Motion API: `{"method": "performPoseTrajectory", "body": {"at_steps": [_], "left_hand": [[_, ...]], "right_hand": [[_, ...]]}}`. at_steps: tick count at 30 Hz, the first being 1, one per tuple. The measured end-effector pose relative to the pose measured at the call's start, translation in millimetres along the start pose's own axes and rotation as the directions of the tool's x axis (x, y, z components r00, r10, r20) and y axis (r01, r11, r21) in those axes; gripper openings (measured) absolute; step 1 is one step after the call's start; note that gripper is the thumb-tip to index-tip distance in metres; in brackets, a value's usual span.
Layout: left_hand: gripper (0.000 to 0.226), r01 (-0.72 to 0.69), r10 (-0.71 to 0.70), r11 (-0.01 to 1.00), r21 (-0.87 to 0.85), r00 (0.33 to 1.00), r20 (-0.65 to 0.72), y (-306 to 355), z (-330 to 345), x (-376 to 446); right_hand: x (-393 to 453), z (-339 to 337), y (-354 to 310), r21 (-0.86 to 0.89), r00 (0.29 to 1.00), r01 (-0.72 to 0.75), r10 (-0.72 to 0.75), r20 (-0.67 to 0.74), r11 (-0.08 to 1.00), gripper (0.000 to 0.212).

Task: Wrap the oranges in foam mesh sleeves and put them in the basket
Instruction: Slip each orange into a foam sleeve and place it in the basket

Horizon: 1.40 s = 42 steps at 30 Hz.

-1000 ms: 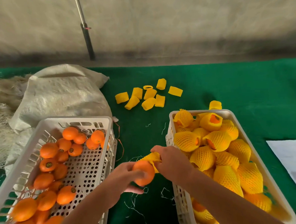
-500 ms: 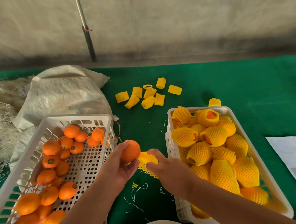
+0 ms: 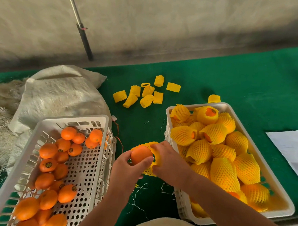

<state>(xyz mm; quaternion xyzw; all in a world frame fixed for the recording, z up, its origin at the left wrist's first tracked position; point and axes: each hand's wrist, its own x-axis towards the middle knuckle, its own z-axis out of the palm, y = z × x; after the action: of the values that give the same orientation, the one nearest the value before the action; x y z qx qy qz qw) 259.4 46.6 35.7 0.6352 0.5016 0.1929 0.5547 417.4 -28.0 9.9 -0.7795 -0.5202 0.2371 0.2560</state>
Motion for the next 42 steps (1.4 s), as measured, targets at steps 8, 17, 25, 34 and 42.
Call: {"method": "performPoseTrajectory", "body": {"at_steps": [8,17,25,34,42], "left_hand": [[0.055,-0.135,0.118,0.968,0.213,0.989,0.092,-5,0,-3],[0.049,-0.25,0.291,0.893,0.375,0.955,-0.056,-11,-11,-6],[0.043,-0.387,0.468,0.844,0.372,0.87,-0.156,-15,-16,-9],[0.075,-0.493,0.565,0.777,0.39,0.82,-0.089,-16,-9,-20],[0.082,-0.437,0.488,0.786,0.436,0.873,-0.007,-13,1,-23]], "right_hand": [[-13,4,0,-0.028,0.992,0.128,-0.128,0.001,0.991,0.077],[-39,5,-31,-0.07,0.976,0.202,-0.207,-0.065,0.977,0.062],[-56,-13,-40,0.151,0.953,0.274,-0.246,-0.178,0.95,0.055],[-41,-5,-49,0.415,0.99,-0.049,0.099,-0.1,0.909,0.117],[-35,10,-41,0.385,0.928,-0.112,0.235,-0.289,0.916,0.096]]}}
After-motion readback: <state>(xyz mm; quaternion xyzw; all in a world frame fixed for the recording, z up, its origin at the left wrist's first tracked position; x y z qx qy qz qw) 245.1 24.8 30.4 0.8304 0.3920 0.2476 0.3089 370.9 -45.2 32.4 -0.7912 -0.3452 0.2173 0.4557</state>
